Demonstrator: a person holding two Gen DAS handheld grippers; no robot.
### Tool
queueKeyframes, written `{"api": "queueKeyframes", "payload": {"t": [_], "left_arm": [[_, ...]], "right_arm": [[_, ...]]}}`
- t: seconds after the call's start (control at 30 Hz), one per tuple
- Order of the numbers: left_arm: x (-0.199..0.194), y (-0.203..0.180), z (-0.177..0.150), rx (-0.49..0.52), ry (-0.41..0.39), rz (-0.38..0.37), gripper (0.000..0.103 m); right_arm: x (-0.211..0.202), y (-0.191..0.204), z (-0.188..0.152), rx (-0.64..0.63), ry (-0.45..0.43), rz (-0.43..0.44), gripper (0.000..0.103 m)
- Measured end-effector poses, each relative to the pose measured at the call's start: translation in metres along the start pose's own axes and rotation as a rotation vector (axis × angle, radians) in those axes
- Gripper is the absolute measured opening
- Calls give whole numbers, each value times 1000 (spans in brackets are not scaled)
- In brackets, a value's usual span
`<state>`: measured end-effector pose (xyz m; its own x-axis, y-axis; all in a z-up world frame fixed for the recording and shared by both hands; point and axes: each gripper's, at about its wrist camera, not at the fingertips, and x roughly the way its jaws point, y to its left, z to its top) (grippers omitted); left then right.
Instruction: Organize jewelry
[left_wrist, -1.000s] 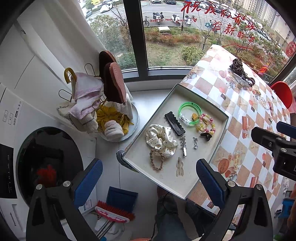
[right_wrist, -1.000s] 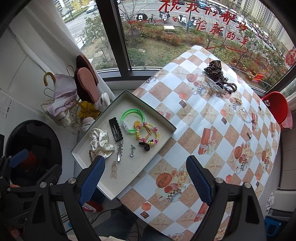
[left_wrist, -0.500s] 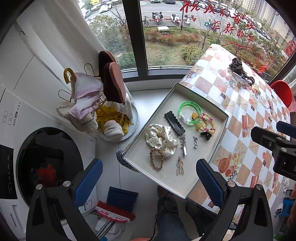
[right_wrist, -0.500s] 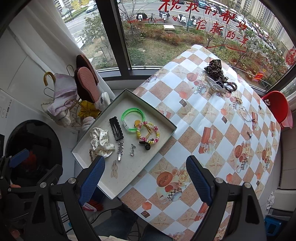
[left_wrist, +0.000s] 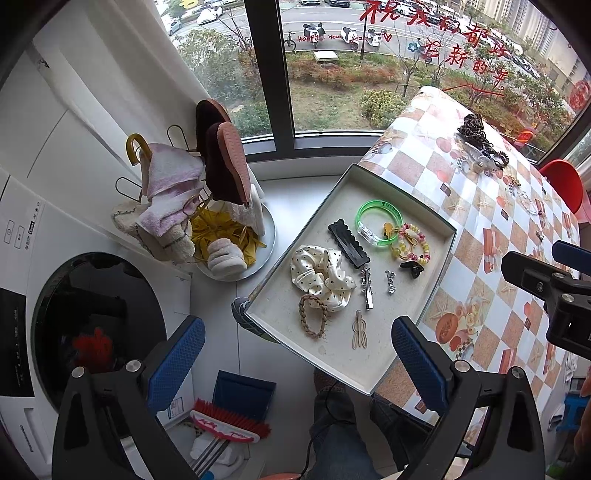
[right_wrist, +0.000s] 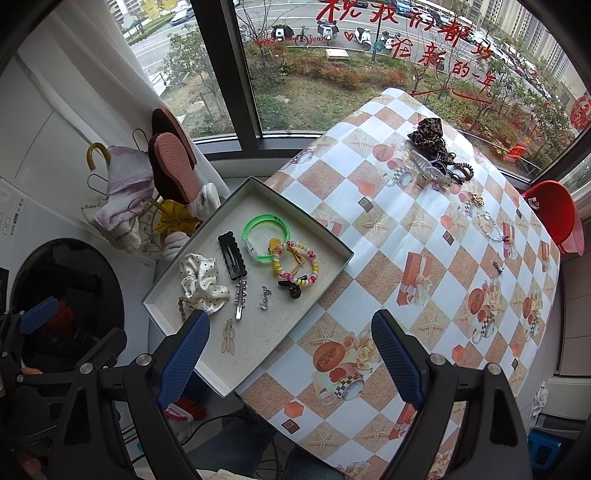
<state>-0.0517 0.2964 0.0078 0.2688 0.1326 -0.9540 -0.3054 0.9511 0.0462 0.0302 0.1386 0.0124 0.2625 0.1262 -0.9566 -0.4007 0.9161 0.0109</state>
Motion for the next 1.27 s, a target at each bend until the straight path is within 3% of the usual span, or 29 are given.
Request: {"api": "queueKeyframes", "payload": {"t": [1.27], "left_arm": [[6, 2, 1, 10, 7, 11, 103]], "right_arm": [[2, 3, 1, 5, 3, -1, 91]]}}
